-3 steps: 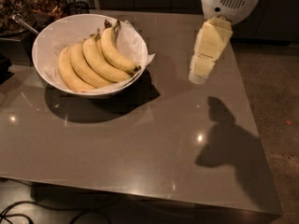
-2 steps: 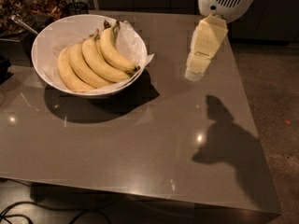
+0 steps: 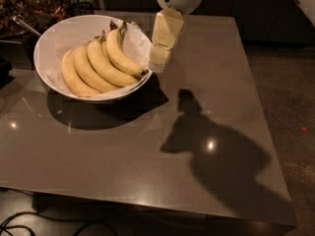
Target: Pick banana from white bowl
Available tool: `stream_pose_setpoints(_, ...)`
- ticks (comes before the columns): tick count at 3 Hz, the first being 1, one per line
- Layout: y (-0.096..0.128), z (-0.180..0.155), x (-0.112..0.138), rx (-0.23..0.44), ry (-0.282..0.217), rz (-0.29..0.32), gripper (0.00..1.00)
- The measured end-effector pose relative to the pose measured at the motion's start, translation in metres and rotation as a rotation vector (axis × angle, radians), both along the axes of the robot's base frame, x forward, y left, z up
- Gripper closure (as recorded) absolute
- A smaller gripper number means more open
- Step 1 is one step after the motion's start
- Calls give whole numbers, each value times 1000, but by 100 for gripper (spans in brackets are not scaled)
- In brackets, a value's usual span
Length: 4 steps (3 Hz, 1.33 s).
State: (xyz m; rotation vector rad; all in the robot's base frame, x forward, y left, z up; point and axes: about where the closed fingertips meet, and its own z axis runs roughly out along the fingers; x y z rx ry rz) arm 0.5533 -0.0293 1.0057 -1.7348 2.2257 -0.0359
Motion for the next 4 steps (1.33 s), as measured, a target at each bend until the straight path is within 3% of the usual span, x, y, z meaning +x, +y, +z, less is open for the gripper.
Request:
stream_pose_setpoints(1,5,2,5,16,-22,3,0)
stream_pose_setpoints(2,31,3,13,56,-13,5,0)
stream_pose_setpoints(4,83,-7,36,45,31,-11,0)
